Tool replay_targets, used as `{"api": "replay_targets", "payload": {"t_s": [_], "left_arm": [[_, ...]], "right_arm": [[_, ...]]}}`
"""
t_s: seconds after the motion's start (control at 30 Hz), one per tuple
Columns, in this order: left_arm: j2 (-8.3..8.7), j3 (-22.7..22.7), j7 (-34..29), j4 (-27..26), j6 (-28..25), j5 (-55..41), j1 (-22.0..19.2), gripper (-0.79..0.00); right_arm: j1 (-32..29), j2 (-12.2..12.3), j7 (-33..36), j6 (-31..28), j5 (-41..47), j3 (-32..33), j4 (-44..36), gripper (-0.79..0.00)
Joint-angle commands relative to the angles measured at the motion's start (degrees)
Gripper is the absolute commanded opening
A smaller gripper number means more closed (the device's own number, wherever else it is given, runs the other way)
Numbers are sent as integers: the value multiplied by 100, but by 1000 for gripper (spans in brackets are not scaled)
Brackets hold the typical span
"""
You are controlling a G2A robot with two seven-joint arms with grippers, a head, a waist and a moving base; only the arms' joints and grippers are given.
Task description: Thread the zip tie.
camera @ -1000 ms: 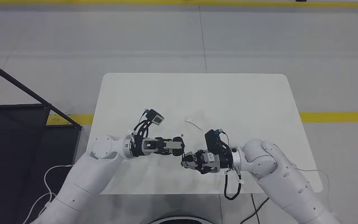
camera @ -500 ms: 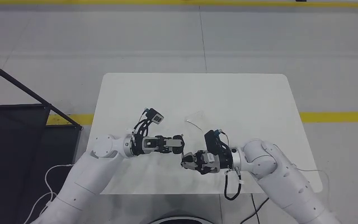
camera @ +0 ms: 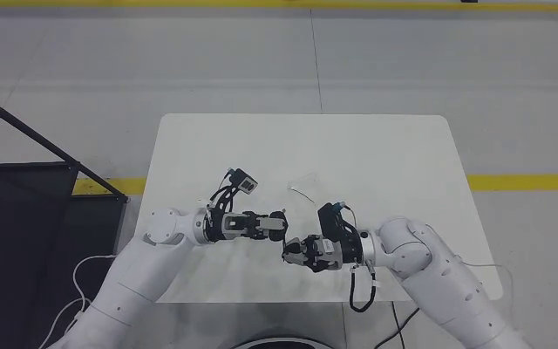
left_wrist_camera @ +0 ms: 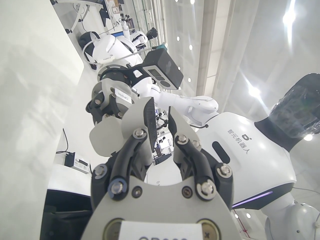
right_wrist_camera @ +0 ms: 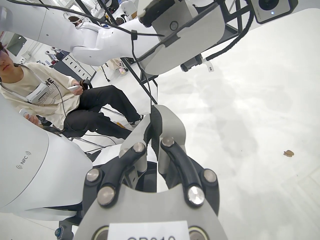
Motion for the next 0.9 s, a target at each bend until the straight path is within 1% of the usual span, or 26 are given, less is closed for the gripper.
{"api": "replay_targets", "payload": {"t_s": [0.0,0.03,0.07,0.1,0.13,0.4,0.6,0.67,0.87], "left_arm": [[-8,2,-12,6,5,15,-6,-650],[-13,3,-12,9,6,20,-8,-686],[-17,3,-13,13,6,23,-9,-702],[-21,5,-23,16,9,34,-12,-754],[-25,3,-27,22,10,37,-14,-785],[-46,-59,-59,69,-45,49,0,-785],[-47,-172,-41,145,-110,72,22,-785],[-44,-207,-36,153,-120,103,40,-785],[-44,-266,36,198,-148,265,79,-785]], "right_arm": [[3,0,2,0,4,-3,2,-785],[4,0,2,0,5,-4,2,-785],[5,0,2,1,5,-5,3,-785],[6,0,1,0,6,-6,4,-785],[6,0,1,0,6,-7,4,-785],[-5,3,-38,-5,-9,5,-2,-785],[-75,30,-143,-137,33,102,5,-785],[-114,44,-186,-285,93,133,6,-785],[-207,114,-210,-300,377,195,-189,-785]]}}
